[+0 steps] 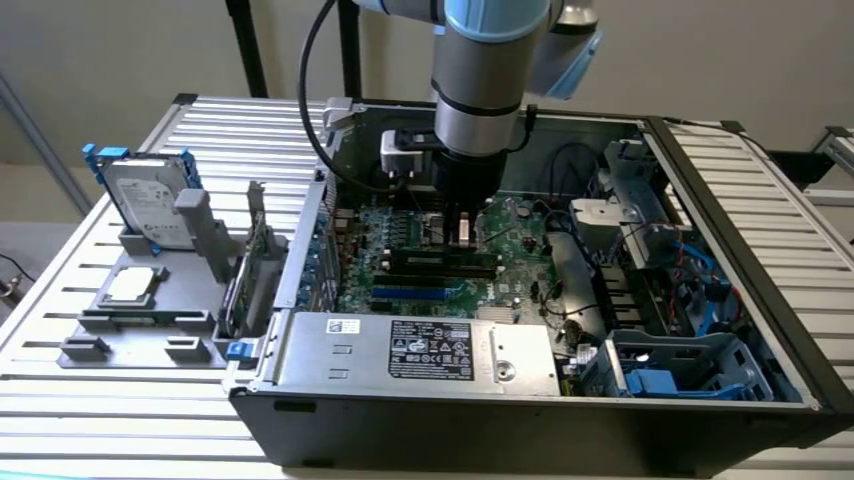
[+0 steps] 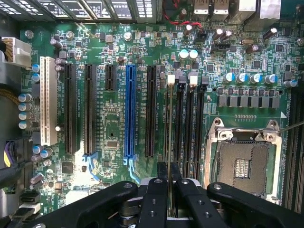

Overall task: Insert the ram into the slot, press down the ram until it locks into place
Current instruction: 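Insert the ram into the slot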

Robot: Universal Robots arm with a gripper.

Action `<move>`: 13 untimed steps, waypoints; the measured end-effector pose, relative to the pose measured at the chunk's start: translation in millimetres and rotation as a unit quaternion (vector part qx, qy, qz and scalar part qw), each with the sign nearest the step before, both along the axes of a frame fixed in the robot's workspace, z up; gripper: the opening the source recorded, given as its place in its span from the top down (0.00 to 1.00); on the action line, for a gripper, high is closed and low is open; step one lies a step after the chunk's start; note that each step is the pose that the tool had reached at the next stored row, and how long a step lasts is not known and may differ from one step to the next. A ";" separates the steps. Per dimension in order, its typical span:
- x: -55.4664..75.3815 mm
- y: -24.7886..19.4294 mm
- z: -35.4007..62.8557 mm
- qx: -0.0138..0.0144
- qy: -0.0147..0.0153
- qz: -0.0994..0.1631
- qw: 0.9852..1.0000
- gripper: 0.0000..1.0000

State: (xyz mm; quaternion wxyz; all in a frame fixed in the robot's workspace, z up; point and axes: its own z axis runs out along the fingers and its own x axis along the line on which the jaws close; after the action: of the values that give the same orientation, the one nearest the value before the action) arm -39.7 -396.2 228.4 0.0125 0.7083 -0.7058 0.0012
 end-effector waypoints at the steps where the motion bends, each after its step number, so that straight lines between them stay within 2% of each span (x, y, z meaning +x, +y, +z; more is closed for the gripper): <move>1: 0.1 0.0 -0.1 0.000 0.000 0.000 1.000 0.87; 13: 0.6 0.1 -0.8 0.000 0.001 -0.003 1.000 0.87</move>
State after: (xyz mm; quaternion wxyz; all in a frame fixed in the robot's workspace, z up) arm -39.1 -396.1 227.6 0.0133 0.7058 -0.7083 0.0003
